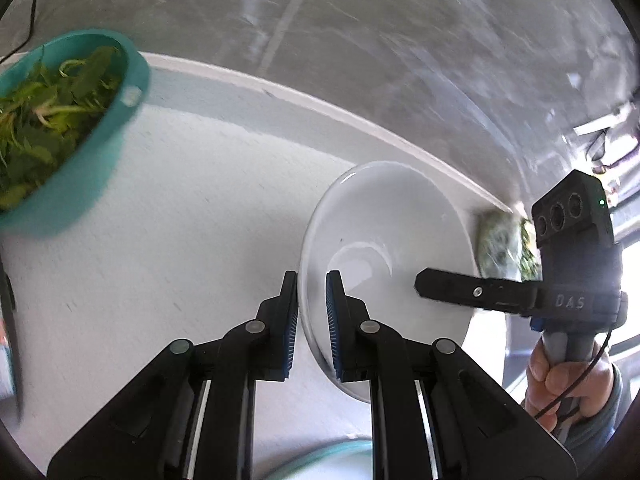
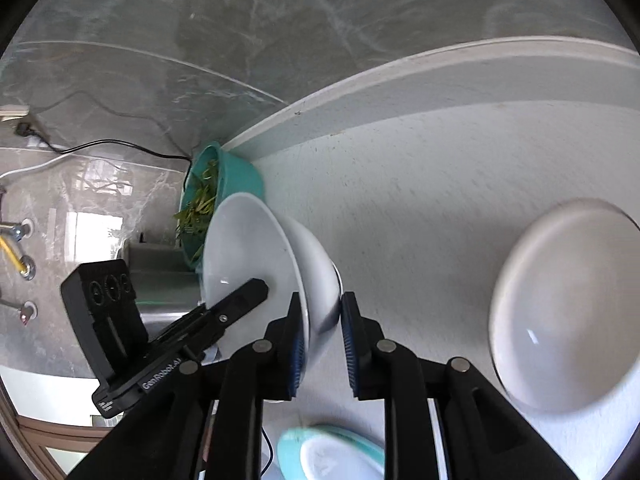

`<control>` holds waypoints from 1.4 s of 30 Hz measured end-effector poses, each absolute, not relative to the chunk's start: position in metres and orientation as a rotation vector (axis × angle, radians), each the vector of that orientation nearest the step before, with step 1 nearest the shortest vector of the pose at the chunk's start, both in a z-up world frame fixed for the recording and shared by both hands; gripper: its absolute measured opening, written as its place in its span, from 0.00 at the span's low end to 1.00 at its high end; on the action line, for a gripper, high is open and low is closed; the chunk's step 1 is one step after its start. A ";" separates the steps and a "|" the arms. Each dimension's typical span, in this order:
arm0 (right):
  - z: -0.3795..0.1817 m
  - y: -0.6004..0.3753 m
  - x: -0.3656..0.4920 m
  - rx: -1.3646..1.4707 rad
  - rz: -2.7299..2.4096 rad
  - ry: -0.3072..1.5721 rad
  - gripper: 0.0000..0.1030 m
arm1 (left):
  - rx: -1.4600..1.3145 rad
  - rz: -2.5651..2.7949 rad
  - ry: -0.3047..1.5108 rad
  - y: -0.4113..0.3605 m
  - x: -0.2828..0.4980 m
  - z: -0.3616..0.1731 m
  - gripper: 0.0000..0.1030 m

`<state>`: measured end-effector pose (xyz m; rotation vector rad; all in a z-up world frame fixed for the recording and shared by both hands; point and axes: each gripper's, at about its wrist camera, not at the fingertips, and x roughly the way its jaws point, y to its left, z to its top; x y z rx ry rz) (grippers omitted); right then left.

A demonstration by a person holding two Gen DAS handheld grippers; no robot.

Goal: Organize plates and bowls
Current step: 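Lower the white bowl into the white deep dish on the counter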

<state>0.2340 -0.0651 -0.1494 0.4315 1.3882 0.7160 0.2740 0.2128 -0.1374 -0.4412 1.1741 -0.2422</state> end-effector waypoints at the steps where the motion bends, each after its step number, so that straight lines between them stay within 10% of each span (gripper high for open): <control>1: -0.147 -0.071 0.230 0.436 0.714 1.383 0.22 | -0.438 -0.256 1.180 0.204 0.267 -0.136 0.11; 26: -0.164 -0.329 0.056 0.586 0.600 1.405 0.23 | -0.367 -0.495 1.378 -0.092 0.059 -0.148 0.12; 42: -0.199 -0.349 0.030 0.349 0.537 1.418 0.21 | -0.160 -0.454 1.436 -0.149 0.045 -0.190 0.12</control>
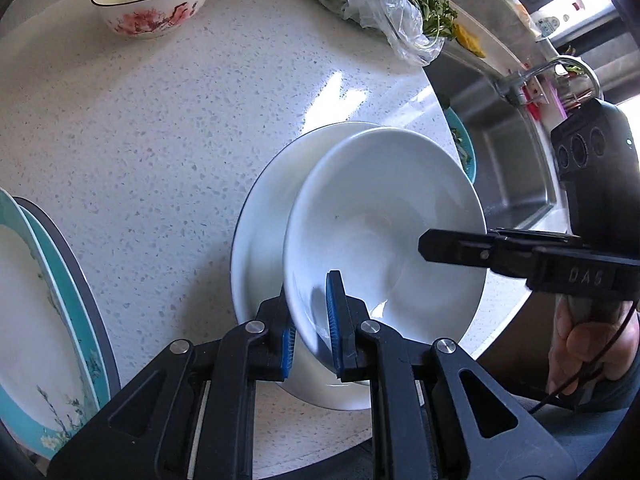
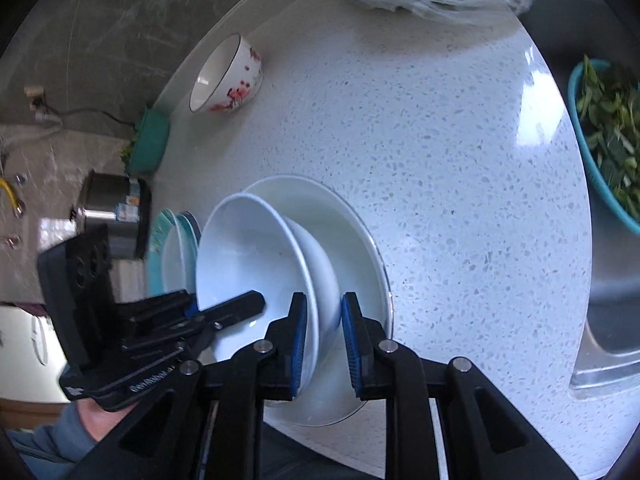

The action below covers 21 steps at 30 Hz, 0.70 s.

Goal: Organize plates and bowls
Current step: 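Lower the white bowl into the white deep dish on the counter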

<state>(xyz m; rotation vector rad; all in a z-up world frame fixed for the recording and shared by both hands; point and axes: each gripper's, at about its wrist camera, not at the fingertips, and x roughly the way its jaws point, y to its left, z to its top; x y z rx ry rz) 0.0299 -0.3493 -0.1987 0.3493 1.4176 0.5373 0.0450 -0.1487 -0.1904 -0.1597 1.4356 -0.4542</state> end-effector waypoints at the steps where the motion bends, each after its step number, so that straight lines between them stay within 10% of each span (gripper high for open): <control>1: -0.199 -0.347 0.027 0.310 0.533 1.412 0.21 | -0.147 -0.453 1.436 -0.149 0.046 -0.190 0.12; 17: -0.198 -0.329 0.019 0.135 0.450 1.378 0.26 | -0.114 -0.477 1.439 -0.146 0.064 -0.191 0.14; 21: -0.194 -0.326 0.016 0.132 0.443 1.370 0.32 | -0.135 -0.500 1.421 -0.145 0.061 -0.187 0.30</control>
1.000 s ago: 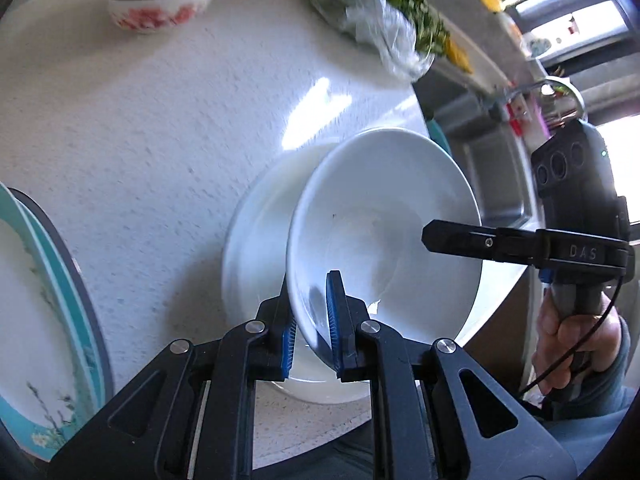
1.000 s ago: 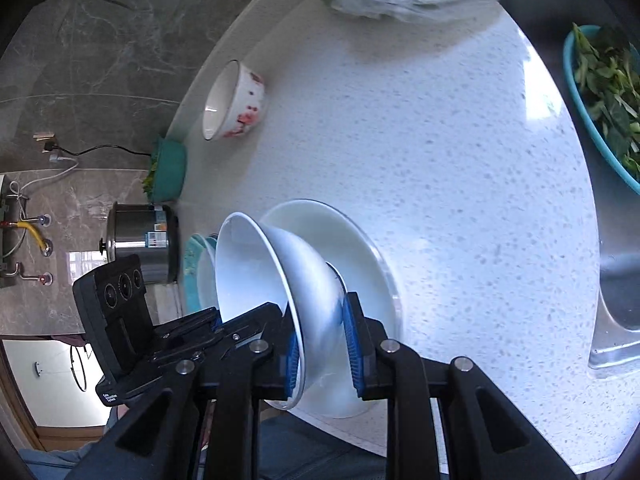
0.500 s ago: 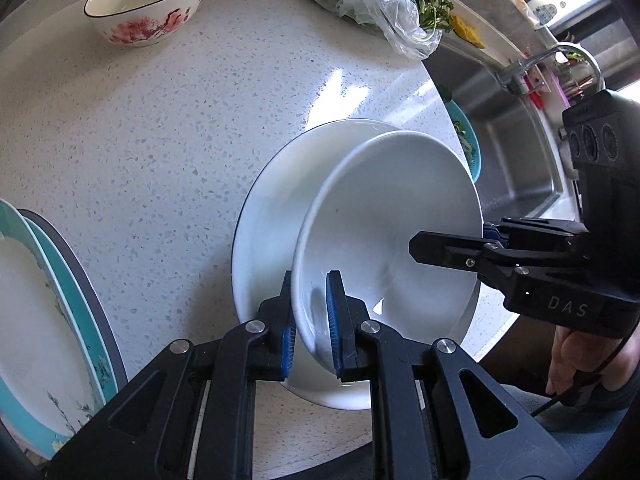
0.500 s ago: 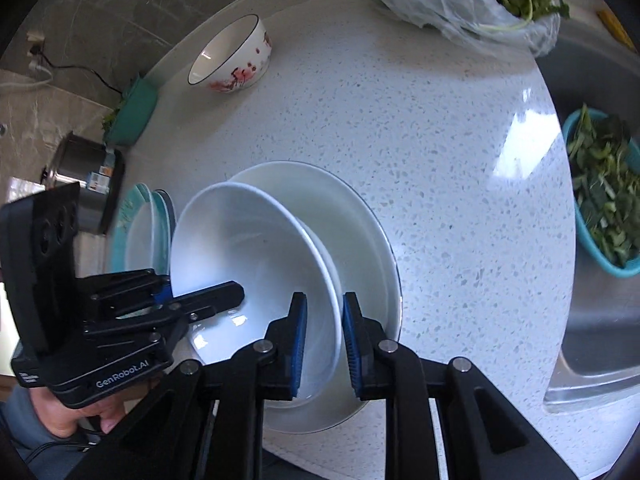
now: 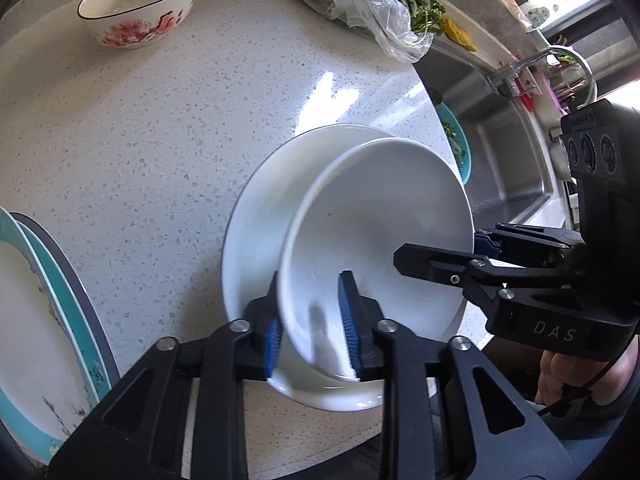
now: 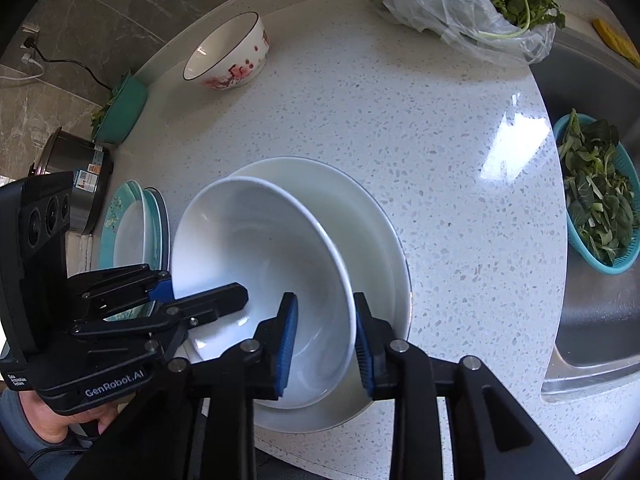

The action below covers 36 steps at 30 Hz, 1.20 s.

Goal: Organize plates and bowls
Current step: 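Lower the white bowl into the white deep dish on the counter, then open the right gripper to release the white bowl, then move the right gripper to the pink-flowered bowl's rim and close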

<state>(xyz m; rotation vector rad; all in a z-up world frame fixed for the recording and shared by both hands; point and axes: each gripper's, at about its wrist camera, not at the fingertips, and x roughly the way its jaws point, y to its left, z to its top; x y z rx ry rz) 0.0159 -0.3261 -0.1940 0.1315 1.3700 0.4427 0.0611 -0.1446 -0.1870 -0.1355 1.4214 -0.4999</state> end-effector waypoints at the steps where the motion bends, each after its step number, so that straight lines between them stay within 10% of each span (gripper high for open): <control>1: -0.193 -0.325 0.015 0.133 0.442 1.367 0.32 | -0.138 -0.510 1.416 -0.145 0.060 -0.186 0.39; 13: -0.182 -0.332 0.012 0.191 0.441 1.330 0.33 | -0.214 -0.534 1.361 -0.135 0.057 -0.174 0.70; 21: -0.171 -0.340 0.010 0.240 0.455 1.311 0.37 | -0.256 -0.527 1.335 -0.124 0.057 -0.159 0.72; 25: -0.156 -0.347 0.008 0.270 0.470 1.291 0.45 | -0.279 -0.544 1.320 -0.119 0.058 -0.146 0.95; 36: -0.107 -0.372 0.047 0.444 0.632 1.197 0.82 | -0.302 -0.568 1.157 -0.049 0.101 -0.057 1.00</control>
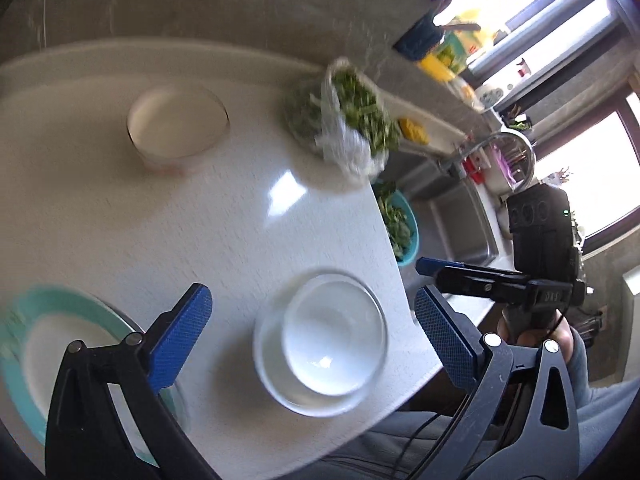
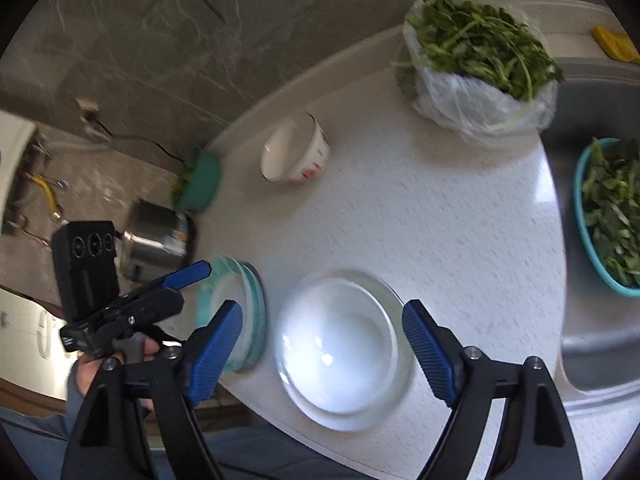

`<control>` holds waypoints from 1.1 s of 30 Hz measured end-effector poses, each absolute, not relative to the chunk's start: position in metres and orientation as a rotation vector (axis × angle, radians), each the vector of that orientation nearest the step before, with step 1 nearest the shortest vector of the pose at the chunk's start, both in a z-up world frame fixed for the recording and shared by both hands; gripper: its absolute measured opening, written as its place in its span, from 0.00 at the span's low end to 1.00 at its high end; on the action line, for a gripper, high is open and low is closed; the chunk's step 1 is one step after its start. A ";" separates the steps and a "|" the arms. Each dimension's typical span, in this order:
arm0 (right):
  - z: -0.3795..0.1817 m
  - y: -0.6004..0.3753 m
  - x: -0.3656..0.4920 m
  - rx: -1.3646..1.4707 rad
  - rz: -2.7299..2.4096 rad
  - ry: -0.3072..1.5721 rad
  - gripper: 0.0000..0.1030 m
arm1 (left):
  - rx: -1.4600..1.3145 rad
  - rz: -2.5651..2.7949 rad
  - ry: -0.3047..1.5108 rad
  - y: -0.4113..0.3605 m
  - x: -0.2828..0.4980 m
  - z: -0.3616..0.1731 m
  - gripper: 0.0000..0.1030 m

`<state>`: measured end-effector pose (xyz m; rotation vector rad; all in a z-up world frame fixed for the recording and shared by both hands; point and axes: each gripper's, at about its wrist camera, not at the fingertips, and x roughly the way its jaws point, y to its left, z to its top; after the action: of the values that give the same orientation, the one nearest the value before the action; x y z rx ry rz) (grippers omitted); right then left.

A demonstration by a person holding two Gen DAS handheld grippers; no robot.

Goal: Organize plates and bowls
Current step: 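Move the right gripper to the pink-flowered bowl's rim and close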

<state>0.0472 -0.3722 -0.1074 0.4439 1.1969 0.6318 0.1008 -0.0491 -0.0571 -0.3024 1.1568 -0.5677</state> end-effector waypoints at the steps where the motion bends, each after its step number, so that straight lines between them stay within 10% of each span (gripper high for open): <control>1: -0.103 -0.373 0.056 0.475 0.644 1.185 0.82 | -0.295 -0.559 1.139 -0.040 0.110 -0.051 1.00; 23: -0.169 -0.258 0.241 0.596 0.676 1.316 0.75 | -0.311 -0.506 1.367 0.070 0.327 -0.169 0.97; 27: -0.195 -0.245 0.255 0.613 0.653 1.374 0.67 | -0.315 -0.519 1.382 0.077 0.333 -0.188 0.71; 33: -0.211 -0.238 0.259 0.618 0.658 1.407 0.62 | -0.305 -0.546 1.401 0.079 0.334 -0.206 0.61</control>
<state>0.2585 -0.2383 -0.2110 0.6177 1.4071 0.6580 0.3336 0.0787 -0.2061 -0.3053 1.4014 -0.5462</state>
